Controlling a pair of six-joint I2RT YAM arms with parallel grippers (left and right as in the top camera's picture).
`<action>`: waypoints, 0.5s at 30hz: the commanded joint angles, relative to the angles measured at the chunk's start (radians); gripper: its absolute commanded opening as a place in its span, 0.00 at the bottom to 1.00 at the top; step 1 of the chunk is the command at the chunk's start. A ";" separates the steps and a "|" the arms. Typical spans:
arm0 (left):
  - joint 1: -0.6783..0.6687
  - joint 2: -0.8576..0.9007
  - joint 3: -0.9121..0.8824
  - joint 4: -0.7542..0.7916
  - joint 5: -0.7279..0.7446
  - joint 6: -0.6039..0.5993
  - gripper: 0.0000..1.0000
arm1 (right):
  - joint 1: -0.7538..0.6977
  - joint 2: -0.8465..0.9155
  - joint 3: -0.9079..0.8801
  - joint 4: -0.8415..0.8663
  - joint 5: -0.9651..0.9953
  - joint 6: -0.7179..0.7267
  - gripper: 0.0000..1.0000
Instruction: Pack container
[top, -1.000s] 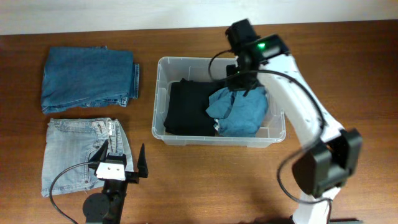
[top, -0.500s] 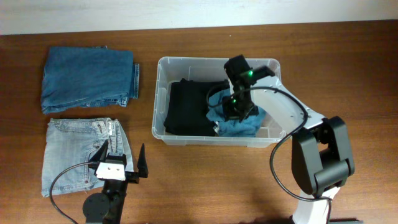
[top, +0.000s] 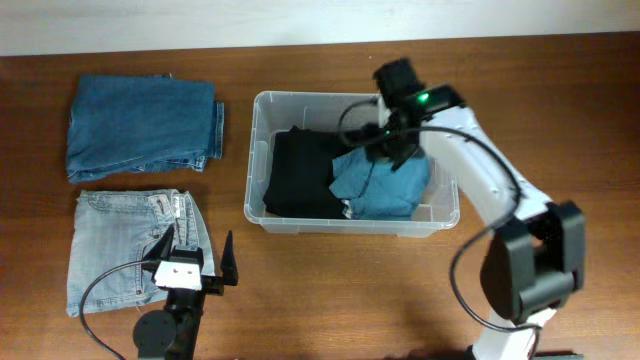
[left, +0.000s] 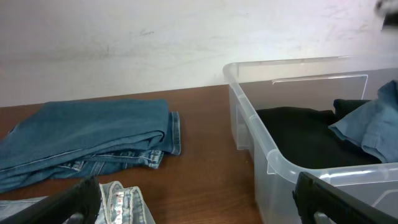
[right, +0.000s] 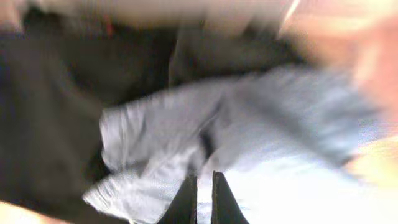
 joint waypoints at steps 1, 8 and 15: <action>0.006 -0.004 -0.001 -0.008 0.004 0.016 1.00 | -0.053 -0.019 0.032 -0.008 0.109 -0.006 0.05; 0.006 -0.004 -0.001 -0.008 0.004 0.016 0.99 | -0.100 0.097 -0.016 -0.009 0.053 -0.005 0.05; 0.006 -0.004 -0.001 -0.008 0.004 0.016 0.99 | -0.090 0.197 -0.091 0.028 -0.020 -0.005 0.04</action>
